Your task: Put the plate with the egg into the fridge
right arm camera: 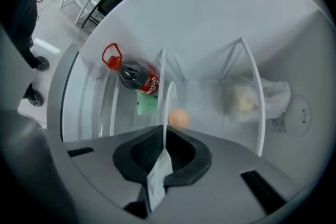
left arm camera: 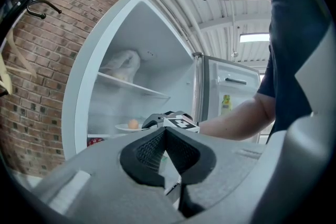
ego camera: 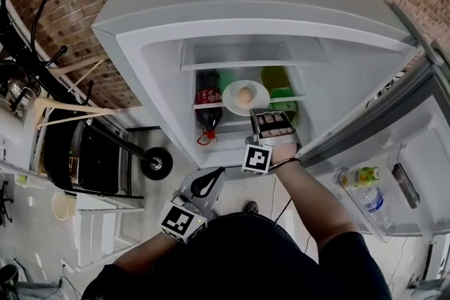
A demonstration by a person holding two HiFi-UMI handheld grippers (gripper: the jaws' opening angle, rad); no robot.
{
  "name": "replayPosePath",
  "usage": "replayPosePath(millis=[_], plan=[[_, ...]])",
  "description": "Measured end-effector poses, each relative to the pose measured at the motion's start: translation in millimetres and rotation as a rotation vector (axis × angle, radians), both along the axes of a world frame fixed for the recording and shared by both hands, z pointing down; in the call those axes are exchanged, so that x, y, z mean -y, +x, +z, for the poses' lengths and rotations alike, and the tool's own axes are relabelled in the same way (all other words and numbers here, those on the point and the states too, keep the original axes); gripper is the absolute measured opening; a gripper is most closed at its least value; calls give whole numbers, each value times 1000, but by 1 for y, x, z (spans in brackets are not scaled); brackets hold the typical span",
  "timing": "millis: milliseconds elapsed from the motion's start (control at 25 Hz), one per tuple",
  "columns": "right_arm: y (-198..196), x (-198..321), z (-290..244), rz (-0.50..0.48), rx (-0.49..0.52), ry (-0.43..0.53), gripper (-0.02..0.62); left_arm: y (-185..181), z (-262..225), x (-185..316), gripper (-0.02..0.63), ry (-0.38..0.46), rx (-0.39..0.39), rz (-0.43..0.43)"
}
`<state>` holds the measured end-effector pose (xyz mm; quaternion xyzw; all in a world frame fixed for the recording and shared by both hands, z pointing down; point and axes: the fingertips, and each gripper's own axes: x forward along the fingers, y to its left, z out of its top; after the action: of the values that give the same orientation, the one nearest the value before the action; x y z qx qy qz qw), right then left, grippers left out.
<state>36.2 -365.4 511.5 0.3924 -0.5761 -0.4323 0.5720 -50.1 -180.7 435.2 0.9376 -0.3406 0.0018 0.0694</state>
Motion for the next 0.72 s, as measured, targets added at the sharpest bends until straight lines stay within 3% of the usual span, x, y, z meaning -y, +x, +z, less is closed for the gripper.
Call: replayPosePath(millis=[720], plan=[[-1,29,20,16,-58,-133,25,-2,9,-4,5,-3,11,-7]])
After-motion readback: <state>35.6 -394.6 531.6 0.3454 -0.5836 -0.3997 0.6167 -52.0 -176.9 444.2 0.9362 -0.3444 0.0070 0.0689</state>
